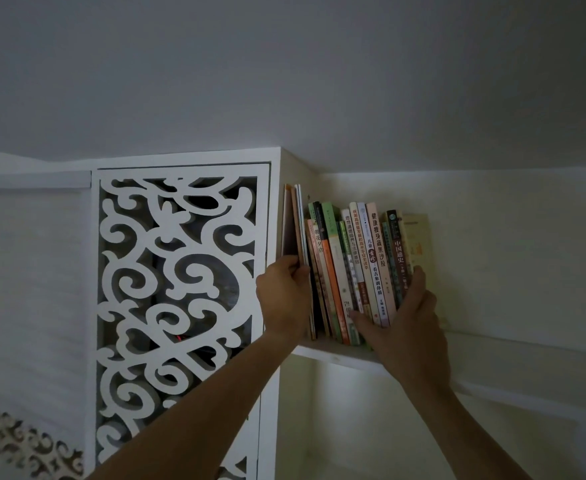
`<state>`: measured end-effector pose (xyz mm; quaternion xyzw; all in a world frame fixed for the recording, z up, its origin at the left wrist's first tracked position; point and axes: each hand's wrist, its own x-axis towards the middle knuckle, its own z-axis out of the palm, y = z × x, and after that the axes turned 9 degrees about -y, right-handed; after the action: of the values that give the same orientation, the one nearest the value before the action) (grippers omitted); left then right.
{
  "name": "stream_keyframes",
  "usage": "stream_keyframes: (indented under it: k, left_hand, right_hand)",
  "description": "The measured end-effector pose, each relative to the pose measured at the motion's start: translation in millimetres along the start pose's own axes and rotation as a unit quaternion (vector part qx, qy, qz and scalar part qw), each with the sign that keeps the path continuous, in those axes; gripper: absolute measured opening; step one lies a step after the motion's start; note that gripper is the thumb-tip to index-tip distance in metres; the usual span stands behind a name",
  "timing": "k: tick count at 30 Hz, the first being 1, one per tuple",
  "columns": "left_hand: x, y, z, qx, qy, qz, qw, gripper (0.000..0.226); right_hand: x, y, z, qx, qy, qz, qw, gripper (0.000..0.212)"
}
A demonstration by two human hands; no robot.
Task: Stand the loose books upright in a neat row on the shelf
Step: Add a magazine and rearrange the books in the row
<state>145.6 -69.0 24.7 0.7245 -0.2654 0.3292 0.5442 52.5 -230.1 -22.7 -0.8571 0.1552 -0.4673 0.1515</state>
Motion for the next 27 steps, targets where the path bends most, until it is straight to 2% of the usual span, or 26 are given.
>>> stream_keyframes:
  k: [6,8,11,13,20,27]
  left_hand:
    - [-15.9,-1.1,3.1,-0.006,0.078,0.004,0.997,0.018]
    - [-19.3,-1.7,6.9,0.005,0.060,0.012,0.998,0.019]
    - [-22.2,-4.2,13.3,0.050,-0.036,0.007,0.998,0.022]
    - [-24.1,-5.8,13.9,0.050,-0.058,0.008,0.997,0.024]
    - [-16.4,-7.7,-13.1,0.136,-0.024,0.033,0.990,0.020]
    - [-35.1,-1.4,-50.8,0.146,-0.015,0.074,0.986,0.012]
  right_hand:
    - [0.7,1.4,0.8,0.005,0.006,-0.010,1.000,0.135]
    - [0.3,-0.3,1.8,-0.007,0.014,-0.016,1.000,0.134]
    - [-1.3,-3.1,0.9,-0.044,0.032,-0.045,0.997,0.128]
    - [-2.3,-3.8,0.2,-0.058,0.042,-0.060,0.996,0.126]
    - [-1.7,-3.3,-1.6,-0.067,0.050,-0.070,0.994,0.121]
    - [-1.1,-3.0,2.9,-0.087,0.047,-0.061,0.993,0.112]
